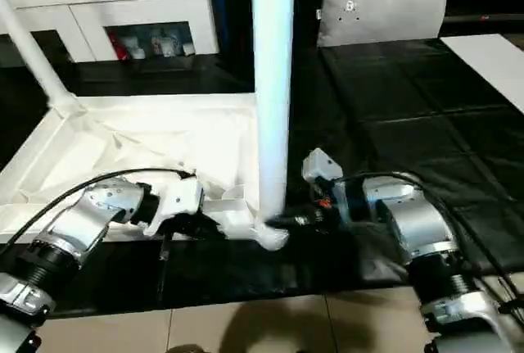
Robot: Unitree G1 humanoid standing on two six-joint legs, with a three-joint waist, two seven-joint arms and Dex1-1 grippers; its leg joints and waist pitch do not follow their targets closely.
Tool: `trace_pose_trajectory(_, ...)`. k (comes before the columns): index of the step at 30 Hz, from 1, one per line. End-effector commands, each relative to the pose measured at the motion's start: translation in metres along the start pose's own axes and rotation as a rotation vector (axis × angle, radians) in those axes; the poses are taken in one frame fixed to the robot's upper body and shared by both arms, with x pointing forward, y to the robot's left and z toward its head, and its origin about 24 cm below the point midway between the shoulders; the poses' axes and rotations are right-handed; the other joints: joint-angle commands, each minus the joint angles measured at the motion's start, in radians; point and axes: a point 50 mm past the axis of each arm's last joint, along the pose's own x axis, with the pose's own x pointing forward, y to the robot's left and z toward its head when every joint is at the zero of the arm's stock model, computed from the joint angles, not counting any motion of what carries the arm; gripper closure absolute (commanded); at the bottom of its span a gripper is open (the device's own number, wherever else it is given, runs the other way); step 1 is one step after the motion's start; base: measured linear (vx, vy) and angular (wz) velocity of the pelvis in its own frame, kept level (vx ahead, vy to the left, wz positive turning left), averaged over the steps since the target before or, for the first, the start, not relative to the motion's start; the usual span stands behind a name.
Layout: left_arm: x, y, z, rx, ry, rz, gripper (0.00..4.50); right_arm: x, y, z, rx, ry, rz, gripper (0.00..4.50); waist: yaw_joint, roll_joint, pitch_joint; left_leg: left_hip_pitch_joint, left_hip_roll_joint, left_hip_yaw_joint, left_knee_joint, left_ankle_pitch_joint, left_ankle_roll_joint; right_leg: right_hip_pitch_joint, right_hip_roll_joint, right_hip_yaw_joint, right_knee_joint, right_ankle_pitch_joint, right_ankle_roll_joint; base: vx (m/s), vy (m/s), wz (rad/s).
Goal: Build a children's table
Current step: Rotate leg to tighten
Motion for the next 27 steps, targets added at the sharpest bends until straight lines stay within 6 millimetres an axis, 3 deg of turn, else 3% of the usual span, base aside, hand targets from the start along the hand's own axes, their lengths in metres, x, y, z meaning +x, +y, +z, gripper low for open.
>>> trace_pose_trajectory(1,0.015,0.008,0.017,-0.011,-0.037,0.074,4.5,0.025,0.002,-0.001,0.068,0.004,-0.089,2.53,-0.015,-0.015,-0.056,0.004,0.047,-0.016,-0.068,-0.077,0.058,0.058,-0.086,0.055,-0.102,-0.5,0.027,-0.052,-0.007,-0.03)
trace_pose_trajectory(4,0.023,0.017,0.023,-0.042,-0.035,0.157,4.5,0.038,-0.002,0.0,0.129,-0.004,-0.216,2.55,-0.04,-0.012,-0.053,0.01,0.044,-0.021,-0.068,-0.135,0.041,0.06,-0.083,0.038,-0.12,-0.558,0.071,0.0,0.0,0.0)
trace_pose_trajectory(5,0.029,0.024,0.03,-0.069,-0.045,0.235,4.5,0.047,-0.004,-0.001,0.161,0.009,-0.283,2.55,-0.056,-0.003,-0.051,0.011,0.044,-0.024,-0.069,-0.155,0.037,0.06,-0.08,0.033,-0.126,-0.552,0.076,0.0,0.0,0.0)
trace_pose_trajectory(7,0.038,0.032,0.042,-0.108,-0.065,0.324,4.5,0.059,-0.007,-0.002,0.21,0.019,-0.387,2.55,-0.083,0.004,-0.043,0.029,0.054,-0.029,-0.069,-0.25,0.025,0.059,-0.073,0.006,-0.145,-0.585,0.089,0.0,0.0,0.0)
trace_pose_trajectory(8,0.038,0.032,0.042,-0.108,-0.065,0.324,4.5,0.059,-0.007,-0.002,0.21,0.019,-0.387,2.55,-0.102,0.009,-0.045,0.033,0.069,-0.04,-0.074,-0.319,0.03,0.071,-0.074,-0.005,-0.146,-0.569,0.102,0.0,0.0,0.0)
trace_pose_trajectory(9,0.045,0.034,0.05,-0.129,-0.079,0.359,4.5,0.068,-0.009,-0.001,0.249,0.004,-0.457,2.55,-0.115,0.019,-0.044,0.027,0.103,-0.057,-0.097,-0.392,0.039,0.086,-0.08,0.007,-0.12,-0.504,0.092,0.0,0.0,0.0)
trace_pose_trajectory(10,0.046,0.034,0.051,-0.13,-0.08,0.362,4.5,0.069,-0.009,-0.001,0.25,0.001,-0.465,2.55,-0.119,0.021,-0.044,0.021,0.115,-0.065,-0.107,-0.42,0.038,0.093,-0.084,0.017,-0.103,-0.464,0.082,0.0,0.0,0.0)
trace_pose_trajectory(11,0.049,0.034,0.055,-0.132,-0.081,0.372,4.5,0.074,-0.009,0.001,0.254,-0.008,-0.499,2.55,-0.125,0.02,-0.046,0.02,0.112,-0.067,-0.112,-0.437,0.023,0.091,-0.095,0.038,-0.089,-0.417,0.06,0.0,0.0,0.0)
trace_pose_trajectory(12,0.05,0.034,0.057,-0.128,-0.085,0.372,4.5,0.077,-0.009,0.002,0.253,-0.018,-0.509,2.55,-0.132,0.01,-0.047,0.027,0.068,-0.05,-0.091,-0.391,0.01,0.075,-0.108,0.038,-0.115,-0.462,0.036,0.0,0.0,0.0)
trace_pose_trajectory(13,0.05,0.034,0.057,-0.128,-0.085,0.372,4.5,0.077,-0.009,0.002,0.253,-0.018,-0.509,2.55,-0.134,0.003,-0.046,0.027,0.045,-0.041,-0.079,-0.347,0.014,0.071,-0.111,0.033,-0.127,-0.505,0.032,0.0,0.0,0.0)
trace_pose_trajectory(14,0.05,0.033,0.057,-0.122,-0.085,0.369,4.5,0.079,-0.009,0.004,0.223,-0.025,-0.524,2.0,-0.131,-0.004,-0.043,0.019,0.021,-0.03,-0.064,-0.266,0.034,0.07,-0.109,0.023,-0.138,-0.578,0.042,0.0,0.0,0.0)
trace_pose_trajectory(15,0.049,0.033,0.055,-0.119,-0.08,0.368,4.5,0.079,-0.008,0.006,0.189,-0.033,-0.524,1.87,-0.129,-0.001,-0.046,0.017,0.023,-0.031,-0.064,-0.223,0.05,0.071,-0.108,0.018,-0.14,-0.595,0.055,0.0,0.0,0.0)
trace_pose_trajectory(16,0.049,0.033,0.054,-0.119,-0.077,0.369,4.5,0.079,-0.008,0.006,0.181,-0.038,-0.52,1.87,-0.132,0.008,-0.048,0.007,0.038,-0.039,-0.07,-0.209,0.057,0.077,-0.103,0.015,-0.136,-0.559,0.059,0.0,0.0,0.0)
trace_pose_trajectory(17,0.048,0.033,0.052,-0.115,-0.07,0.371,4.5,0.079,-0.008,0.008,0.167,-0.057,-0.507,1.87,-0.133,0.01,-0.05,0.008,0.046,-0.043,-0.073,-0.208,0.058,0.077,-0.102,0.017,-0.132,-0.53,0.057,0.0,0.0,0.0)
trace_pose_trajectory(19,0.047,0.034,0.051,-0.114,-0.064,0.376,4.5,0.079,-0.008,0.009,0.164,-0.071,-0.502,1.51,-0.135,0.011,-0.054,0.004,0.059,-0.053,-0.08,-0.207,0.057,0.08,-0.103,0.025,-0.117,-0.441,0.03,0.0,0.0,0.0)
trace_pose_trajectory(25,0.028,0.033,0.029,-0.017,0.019,0.318,4.5,0.055,-0.008,0.004,0.044,-0.101,-0.407,1.05,-0.122,0.008,-0.064,-0.009,0.061,-0.052,-0.075,-0.129,0.083,0.086,-0.113,0.043,-0.088,-0.317,-0.021,0.0,0.0,0.0)
trace_pose_trajectory(26,0.024,0.033,0.025,-0.008,0.031,0.308,4.5,0.047,-0.009,0.002,0.018,-0.097,-0.39,0.93,-0.114,0.005,-0.072,-0.023,0.06,-0.053,-0.067,-0.051,0.11,0.089,-0.114,0.048,-0.067,-0.22,-0.045,0.0,0.0,0.0)
trace_pose_trajectory(27,0.021,0.033,0.023,0.003,0.035,0.298,4.5,0.042,-0.009,0.001,0.001,-0.098,-0.371,0.86,-0.11,0.008,-0.071,-0.024,0.06,-0.05,-0.065,-0.031,0.126,0.087,-0.115,0.049,-0.063,-0.194,-0.057,0.0,0.0,0.0)
